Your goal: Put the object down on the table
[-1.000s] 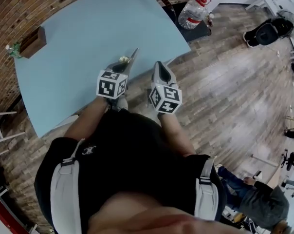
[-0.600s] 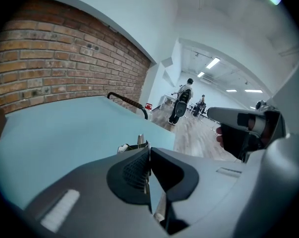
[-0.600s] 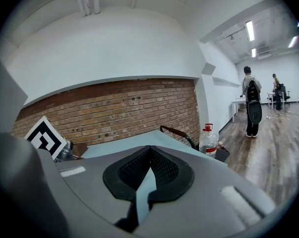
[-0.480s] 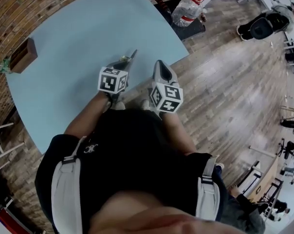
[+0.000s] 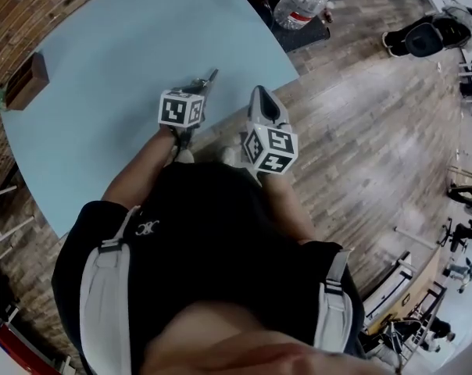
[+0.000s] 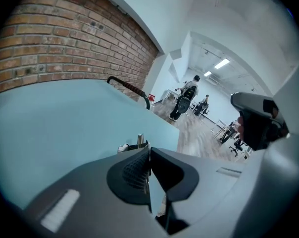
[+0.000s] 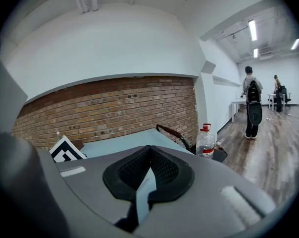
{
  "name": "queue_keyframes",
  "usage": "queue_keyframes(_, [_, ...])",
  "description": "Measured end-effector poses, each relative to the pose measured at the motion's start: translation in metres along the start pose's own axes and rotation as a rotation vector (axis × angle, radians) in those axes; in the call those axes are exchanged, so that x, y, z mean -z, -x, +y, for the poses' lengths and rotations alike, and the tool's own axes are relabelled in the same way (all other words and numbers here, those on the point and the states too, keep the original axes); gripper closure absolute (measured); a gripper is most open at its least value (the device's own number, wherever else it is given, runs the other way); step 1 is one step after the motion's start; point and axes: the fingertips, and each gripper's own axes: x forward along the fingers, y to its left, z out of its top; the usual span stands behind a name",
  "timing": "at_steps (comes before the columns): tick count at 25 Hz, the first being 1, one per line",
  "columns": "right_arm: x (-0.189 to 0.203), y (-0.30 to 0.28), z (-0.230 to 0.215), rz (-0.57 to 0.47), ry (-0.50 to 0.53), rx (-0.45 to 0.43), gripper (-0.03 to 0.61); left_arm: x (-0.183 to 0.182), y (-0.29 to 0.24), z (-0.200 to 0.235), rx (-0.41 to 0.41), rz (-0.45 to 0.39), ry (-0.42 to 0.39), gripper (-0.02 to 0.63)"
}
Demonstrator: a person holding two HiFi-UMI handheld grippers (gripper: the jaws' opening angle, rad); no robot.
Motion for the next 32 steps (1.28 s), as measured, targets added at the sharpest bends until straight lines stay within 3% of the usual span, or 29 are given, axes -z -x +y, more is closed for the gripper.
queue_keyframes(15, [0.0, 0.005, -0.035, -0.016, -0.059, 0.024, 0.565, 0.031, -0.033, 0.015, -0.037, 0.118, 0.027, 0.604])
queue_keyframes(20, [0.0, 0.002, -0.036, -0.003, -0.064, 0.012, 0.565, 0.036, -0.039, 0.026, -0.052, 0.113, 0.064, 0.601])
queue_keyframes(27, [0.002, -0.003, -0.03, 0.013, -0.048, -0.008, 0.565, 0.051, -0.037, 0.056, -0.22, 0.181, -0.006, 0.54])
queue_keyframes(32, [0.002, -0.008, -0.027, 0.02, -0.038, -0.023, 0.565, 0.04, -0.034, 0.06, -0.268, 0.132, -0.099, 0.455])
